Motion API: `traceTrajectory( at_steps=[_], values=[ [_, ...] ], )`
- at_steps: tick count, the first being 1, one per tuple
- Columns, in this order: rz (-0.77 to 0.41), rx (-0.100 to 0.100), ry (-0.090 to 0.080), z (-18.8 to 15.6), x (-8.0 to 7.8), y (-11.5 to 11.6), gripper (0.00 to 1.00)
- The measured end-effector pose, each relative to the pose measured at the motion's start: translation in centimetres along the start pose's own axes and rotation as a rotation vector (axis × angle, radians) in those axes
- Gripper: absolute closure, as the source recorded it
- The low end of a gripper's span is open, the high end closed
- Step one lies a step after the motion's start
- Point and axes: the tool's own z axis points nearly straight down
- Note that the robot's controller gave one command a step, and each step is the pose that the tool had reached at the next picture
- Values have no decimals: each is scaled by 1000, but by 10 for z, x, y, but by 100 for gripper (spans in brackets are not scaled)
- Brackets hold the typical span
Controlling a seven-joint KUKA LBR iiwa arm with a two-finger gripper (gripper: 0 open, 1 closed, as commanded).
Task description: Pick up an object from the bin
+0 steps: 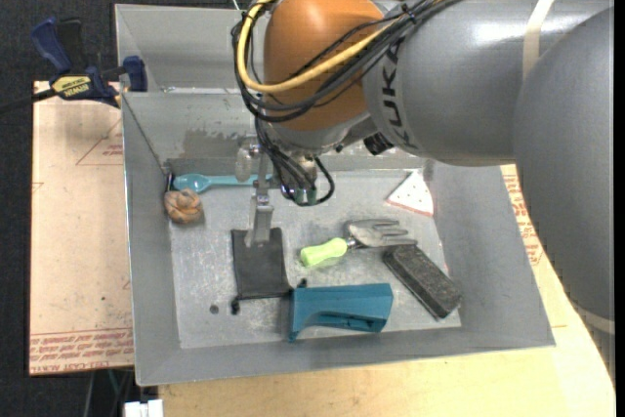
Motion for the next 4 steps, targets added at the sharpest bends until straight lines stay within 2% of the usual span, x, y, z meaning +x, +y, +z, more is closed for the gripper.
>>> traceTrajectory(
  at_steps=[1, 2, 3, 4],
  values=[
    [4, -1, -8, -5, -2, -1, 0],
    [42, -1, -5, -66, 12, -6, 0],
    [58, -3, -12, -24, 23, -24, 0],
    [87, -8, -22, 44, 34, -87, 0]
  ],
)
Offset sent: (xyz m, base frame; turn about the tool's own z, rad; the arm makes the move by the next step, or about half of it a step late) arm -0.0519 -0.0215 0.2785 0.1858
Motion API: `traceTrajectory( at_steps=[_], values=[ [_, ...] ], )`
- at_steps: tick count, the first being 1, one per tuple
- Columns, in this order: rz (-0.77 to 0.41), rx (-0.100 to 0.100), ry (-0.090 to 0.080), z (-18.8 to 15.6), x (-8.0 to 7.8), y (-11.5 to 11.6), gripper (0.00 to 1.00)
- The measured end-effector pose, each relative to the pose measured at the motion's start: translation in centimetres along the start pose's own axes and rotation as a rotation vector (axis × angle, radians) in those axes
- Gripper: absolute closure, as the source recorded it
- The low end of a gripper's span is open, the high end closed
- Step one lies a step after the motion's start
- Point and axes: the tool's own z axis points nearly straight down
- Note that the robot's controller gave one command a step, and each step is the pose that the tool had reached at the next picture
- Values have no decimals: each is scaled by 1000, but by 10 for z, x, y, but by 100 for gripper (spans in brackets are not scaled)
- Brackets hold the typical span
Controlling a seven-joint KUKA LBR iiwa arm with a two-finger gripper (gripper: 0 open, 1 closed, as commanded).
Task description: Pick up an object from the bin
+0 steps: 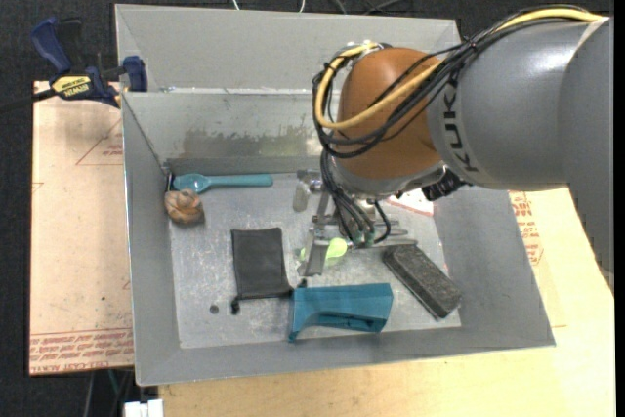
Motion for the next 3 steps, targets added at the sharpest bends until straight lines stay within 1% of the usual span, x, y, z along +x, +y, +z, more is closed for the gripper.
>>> traceTrajectory(
  at_steps=[1, 2, 3],
  values=[
    [-11, 4, 10, -34, 5, -8, 0],
    [44, 1, -6, -14, -22, -35, 0],
    [-113, 0, -6, 43, -53, -27, 0]
  ],
)
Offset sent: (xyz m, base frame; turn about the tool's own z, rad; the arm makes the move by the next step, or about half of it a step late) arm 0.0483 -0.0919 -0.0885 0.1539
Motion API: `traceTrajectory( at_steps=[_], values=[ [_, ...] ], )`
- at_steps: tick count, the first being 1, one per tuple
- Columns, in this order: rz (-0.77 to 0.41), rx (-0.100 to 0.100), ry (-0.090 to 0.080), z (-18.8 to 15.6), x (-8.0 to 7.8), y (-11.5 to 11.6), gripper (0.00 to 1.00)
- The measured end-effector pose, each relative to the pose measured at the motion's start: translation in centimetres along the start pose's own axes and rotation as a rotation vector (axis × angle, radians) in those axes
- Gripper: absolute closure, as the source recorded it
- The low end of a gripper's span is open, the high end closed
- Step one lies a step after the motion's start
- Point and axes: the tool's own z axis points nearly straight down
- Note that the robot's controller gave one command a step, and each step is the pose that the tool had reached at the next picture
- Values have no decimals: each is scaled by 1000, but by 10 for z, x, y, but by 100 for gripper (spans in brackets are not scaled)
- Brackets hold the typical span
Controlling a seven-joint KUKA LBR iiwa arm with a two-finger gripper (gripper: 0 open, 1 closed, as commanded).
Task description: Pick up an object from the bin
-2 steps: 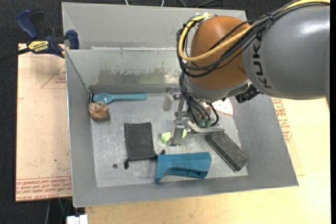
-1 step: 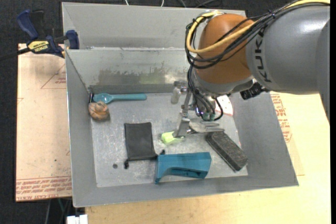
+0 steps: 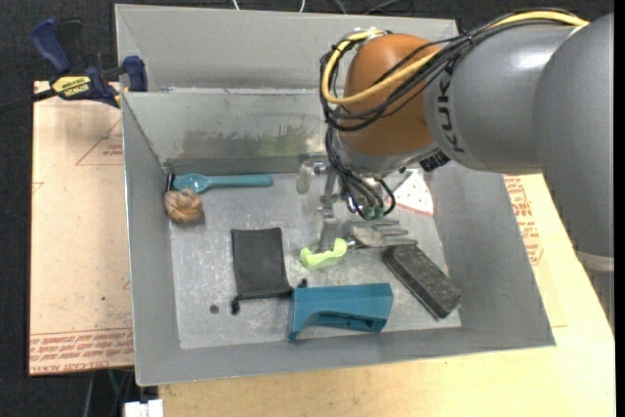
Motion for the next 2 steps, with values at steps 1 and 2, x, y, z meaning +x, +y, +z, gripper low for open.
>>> traceTrajectory(
  at_steps=[1, 2],
  values=[
    [-24, 0, 7, 10, 10, -24, 0],
    [286, 0, 6, -10, 15, -29, 0]
  ],
)
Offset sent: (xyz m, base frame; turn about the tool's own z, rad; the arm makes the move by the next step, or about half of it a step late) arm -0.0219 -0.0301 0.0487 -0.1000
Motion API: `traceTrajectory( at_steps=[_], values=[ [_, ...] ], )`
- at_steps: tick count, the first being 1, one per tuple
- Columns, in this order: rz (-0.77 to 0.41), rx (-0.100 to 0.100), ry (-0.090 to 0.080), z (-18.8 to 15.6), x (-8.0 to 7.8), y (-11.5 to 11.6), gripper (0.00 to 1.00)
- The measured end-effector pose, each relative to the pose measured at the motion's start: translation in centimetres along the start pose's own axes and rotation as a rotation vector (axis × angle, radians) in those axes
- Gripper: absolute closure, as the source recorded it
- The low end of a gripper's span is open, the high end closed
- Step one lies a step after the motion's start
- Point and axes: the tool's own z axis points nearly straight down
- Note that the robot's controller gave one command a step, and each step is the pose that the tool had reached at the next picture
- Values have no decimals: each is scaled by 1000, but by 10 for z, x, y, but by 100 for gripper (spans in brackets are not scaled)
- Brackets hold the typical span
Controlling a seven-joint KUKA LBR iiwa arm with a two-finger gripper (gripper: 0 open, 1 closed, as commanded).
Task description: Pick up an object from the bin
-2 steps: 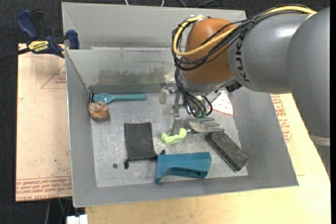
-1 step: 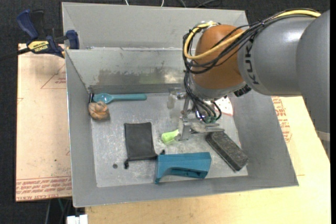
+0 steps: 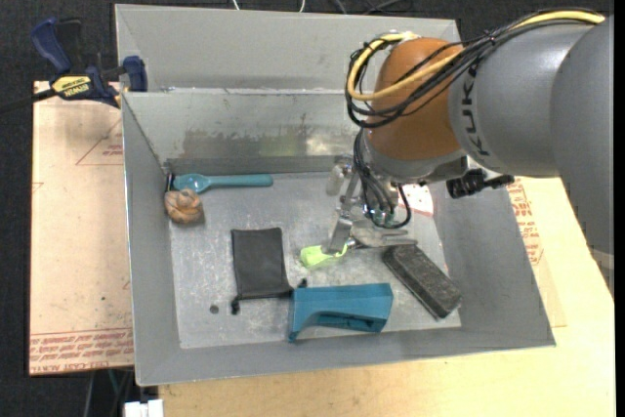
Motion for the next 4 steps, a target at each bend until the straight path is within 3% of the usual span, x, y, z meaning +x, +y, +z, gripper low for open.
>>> traceTrajectory(
  at_steps=[1, 2, 3, 4],
  values=[
    [-261, 1, -2, 40, -14, -25, 0],
    [-219, -2, -1, 2, -12, -20, 0],
    [-302, -1, -5, 14, -6, -21, 0],
    [-305, -4, -15, 54, -42, -62, 0]
  ],
)
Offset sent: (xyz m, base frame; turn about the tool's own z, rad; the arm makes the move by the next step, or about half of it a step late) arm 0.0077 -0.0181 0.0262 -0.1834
